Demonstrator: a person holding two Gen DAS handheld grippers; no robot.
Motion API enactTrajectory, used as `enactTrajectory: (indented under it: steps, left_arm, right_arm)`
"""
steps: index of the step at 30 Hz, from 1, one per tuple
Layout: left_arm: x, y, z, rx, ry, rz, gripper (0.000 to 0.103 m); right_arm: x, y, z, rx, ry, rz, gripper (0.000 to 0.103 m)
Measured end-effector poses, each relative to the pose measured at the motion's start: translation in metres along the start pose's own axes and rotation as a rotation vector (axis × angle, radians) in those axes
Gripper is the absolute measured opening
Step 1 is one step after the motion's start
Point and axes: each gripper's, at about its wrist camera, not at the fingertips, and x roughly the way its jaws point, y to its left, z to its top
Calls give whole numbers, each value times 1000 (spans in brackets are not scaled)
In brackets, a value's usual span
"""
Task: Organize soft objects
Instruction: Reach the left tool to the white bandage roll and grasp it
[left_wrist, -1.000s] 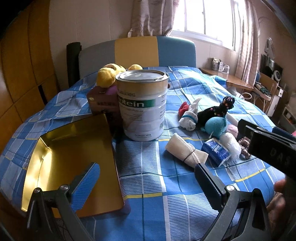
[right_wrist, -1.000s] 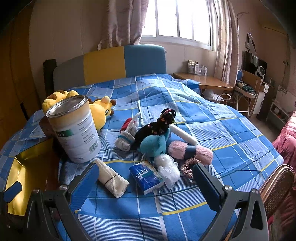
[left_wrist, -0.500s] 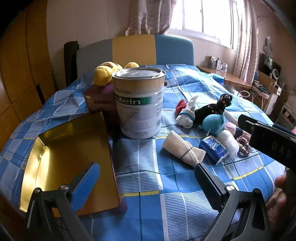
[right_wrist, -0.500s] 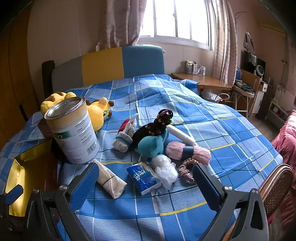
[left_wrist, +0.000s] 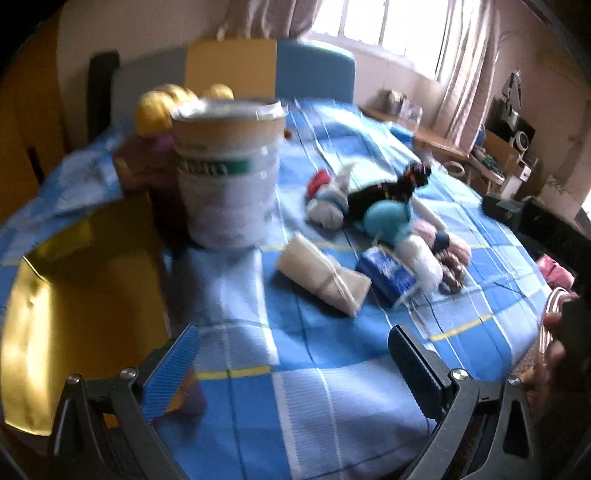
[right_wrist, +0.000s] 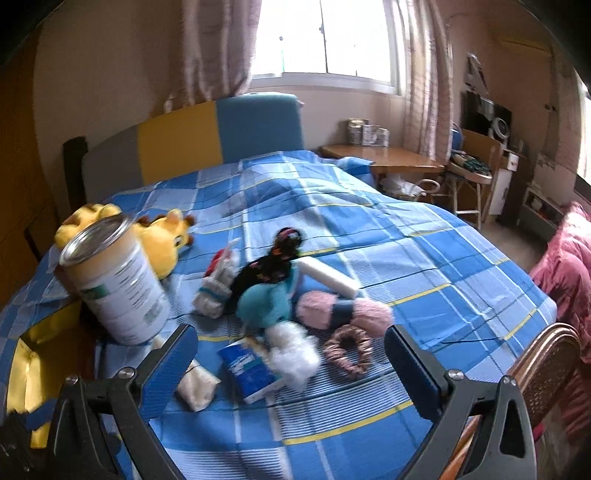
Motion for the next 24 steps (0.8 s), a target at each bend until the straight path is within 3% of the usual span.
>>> enactTrajectory:
  steps: [3, 12, 17, 24]
  left_arm:
    - [13, -3, 3, -6, 46, -45, 102]
    - [63, -10, 31, -116, 189, -118, 83]
    - [102, -10, 45, -201, 270, -71, 80]
    - [133, -14, 56, -248, 267, -5, 82]
  right_arm:
    - [3, -24, 5, 59, 5, -26, 103]
    - [14, -54, 5, 113, 21, -53, 103]
    - [21, -53, 2, 107, 39, -29, 103]
    - [34, -52, -1, 111, 71, 15, 103]
